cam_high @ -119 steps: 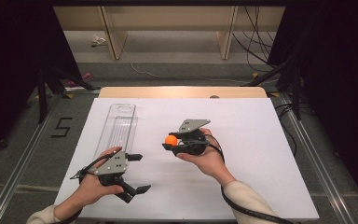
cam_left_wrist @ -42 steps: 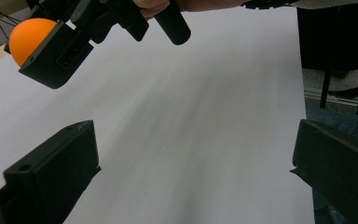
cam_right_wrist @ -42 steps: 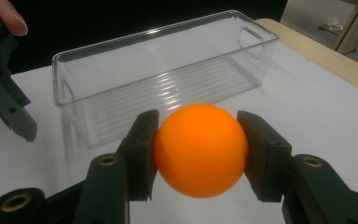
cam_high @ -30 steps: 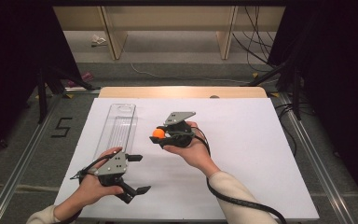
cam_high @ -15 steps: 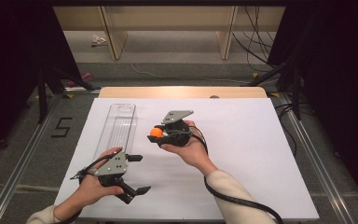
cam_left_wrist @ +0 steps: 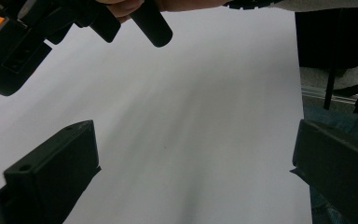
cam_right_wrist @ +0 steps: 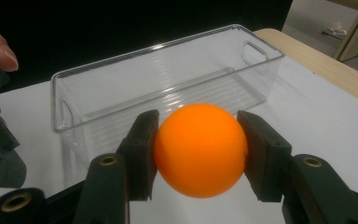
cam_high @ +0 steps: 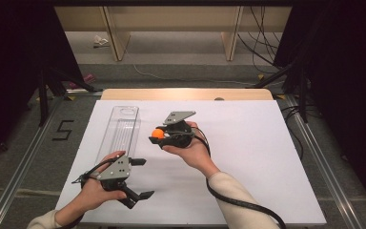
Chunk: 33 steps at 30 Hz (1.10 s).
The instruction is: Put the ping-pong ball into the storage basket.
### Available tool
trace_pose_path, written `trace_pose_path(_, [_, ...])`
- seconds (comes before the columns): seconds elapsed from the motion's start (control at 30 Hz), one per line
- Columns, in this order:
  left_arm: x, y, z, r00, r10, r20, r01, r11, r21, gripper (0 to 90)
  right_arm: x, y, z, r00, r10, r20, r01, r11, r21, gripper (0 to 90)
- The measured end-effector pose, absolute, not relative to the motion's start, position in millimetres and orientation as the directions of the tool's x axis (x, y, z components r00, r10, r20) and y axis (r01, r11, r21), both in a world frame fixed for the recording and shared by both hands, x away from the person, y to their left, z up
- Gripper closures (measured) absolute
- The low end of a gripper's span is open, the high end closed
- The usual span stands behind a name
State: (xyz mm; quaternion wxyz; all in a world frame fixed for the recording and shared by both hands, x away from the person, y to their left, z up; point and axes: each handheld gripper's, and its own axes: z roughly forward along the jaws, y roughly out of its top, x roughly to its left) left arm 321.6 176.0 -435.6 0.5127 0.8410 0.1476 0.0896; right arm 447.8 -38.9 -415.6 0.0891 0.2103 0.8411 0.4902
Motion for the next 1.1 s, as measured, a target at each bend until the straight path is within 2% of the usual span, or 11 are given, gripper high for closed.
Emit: trace_pose_path(1.1, [321,176,-435,0.940,0.340,-0.002,0.158,-0.430,0.889,0.0,454,-24,-413,-0.900,0.432,0.054,0.261,0.436,0.861,51.6])
